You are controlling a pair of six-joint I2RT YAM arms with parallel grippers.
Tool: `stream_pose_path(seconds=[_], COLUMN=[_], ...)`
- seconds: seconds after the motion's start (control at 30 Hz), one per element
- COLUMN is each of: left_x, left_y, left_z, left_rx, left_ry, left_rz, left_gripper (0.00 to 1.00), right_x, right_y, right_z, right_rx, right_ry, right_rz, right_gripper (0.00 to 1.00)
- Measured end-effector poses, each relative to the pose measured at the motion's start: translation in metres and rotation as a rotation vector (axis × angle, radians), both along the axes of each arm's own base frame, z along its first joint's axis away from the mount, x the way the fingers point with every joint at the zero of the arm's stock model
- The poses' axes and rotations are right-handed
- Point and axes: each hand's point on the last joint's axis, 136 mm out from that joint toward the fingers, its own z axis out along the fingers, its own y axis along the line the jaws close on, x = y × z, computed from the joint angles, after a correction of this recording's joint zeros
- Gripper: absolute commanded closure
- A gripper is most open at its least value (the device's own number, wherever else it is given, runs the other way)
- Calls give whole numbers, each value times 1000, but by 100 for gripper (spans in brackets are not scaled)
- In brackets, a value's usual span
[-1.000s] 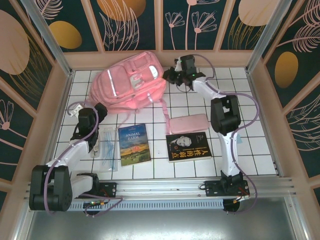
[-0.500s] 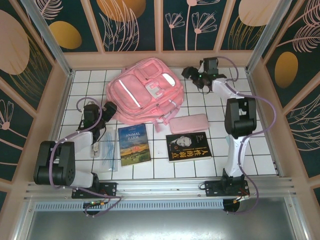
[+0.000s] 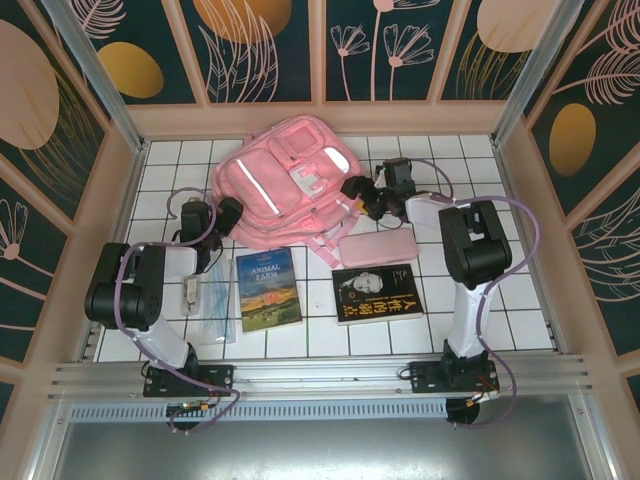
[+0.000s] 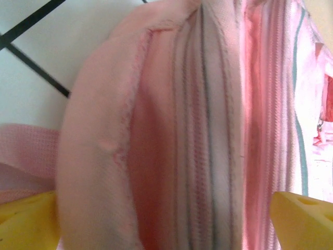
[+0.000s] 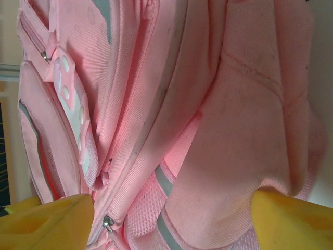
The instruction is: Pack the student bag
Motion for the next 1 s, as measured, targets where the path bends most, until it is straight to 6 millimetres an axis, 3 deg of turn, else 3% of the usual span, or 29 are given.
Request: stream_pose_path(seconds=[0.1, 0.33, 0.5, 0.73, 0.77, 0.9, 1.0], left_x=[11, 25, 25, 21, 21, 22, 27], left_y=[-1, -1, -10, -20, -20, -22, -23], left_z=[0, -13, -17, -16, -15, -15, -13], left_rx=[-1, 7, -9, -43, -46, -47, -20], left_ry=[-8, 10, 1, -23, -23, -24, -10], left_rz=[-1, -6, -26, -27, -26, -27, -42], left_gripper=[6, 46, 47, 47, 47, 41, 36], right_x=[9, 12, 1, 3, 3, 6, 7], right_y=[9, 7, -7, -4, -3, 8, 11], right_z=[-7, -13, -21, -21, -21, -29, -32], right_rx=[60, 56, -31, -58, -62, -47, 8], right_ry=[17, 45, 69, 68, 68, 82, 90], right_rz=[-6, -58, -114, -125, -126, -131, -143], right_gripper=[25, 20, 20, 21, 25, 100, 100])
